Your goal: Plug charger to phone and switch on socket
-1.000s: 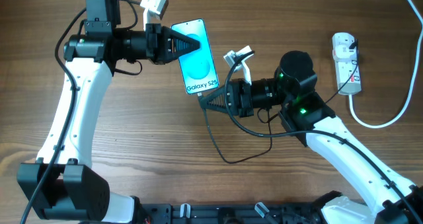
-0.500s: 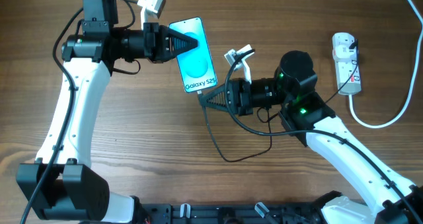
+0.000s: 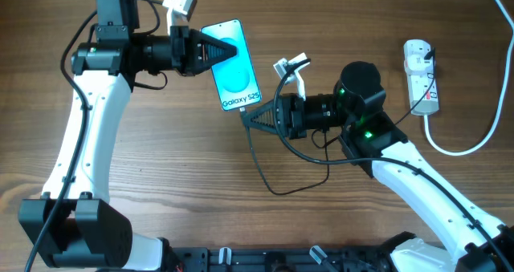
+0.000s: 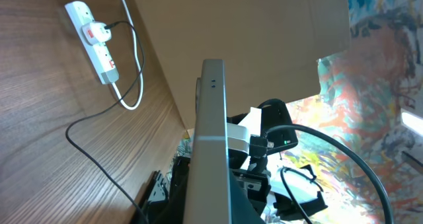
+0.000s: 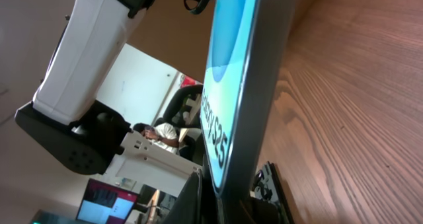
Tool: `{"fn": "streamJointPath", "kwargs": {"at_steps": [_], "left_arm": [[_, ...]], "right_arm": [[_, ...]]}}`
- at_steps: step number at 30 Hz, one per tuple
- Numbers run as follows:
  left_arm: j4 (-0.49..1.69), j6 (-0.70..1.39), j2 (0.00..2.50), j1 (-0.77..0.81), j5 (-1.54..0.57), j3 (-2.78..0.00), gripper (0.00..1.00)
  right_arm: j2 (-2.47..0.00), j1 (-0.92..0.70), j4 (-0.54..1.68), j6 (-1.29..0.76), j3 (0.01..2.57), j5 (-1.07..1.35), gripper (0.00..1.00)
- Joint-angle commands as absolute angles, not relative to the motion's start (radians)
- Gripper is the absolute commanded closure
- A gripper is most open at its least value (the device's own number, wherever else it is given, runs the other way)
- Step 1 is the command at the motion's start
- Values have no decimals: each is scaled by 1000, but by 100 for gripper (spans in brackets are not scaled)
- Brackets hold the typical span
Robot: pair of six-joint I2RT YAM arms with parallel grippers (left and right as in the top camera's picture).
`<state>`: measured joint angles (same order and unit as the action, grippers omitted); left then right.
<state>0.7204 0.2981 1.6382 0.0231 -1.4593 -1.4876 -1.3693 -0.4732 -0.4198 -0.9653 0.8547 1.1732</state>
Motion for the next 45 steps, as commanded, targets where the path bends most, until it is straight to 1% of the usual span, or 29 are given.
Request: {"fn": "streamJointPath", "kwargs": {"at_steps": [1,15,20,45], "left_arm": [[718,323,1623,19,-1492,-1492,96],[722,321,1623,22,-1507,-1492,96],[722,318,1623,22,-1507,-1492,96],[721,319,1623,22,-1510,-1492,96]], "right_arm": [[-1371,-470,-427,-973,855,1142,95],[-1371,-467,-436,-990,855,1106,96],[-1371,-460,-479,-1006,855,1122,95],[-1371,-460,-455,-991,855,1148,96]]}}
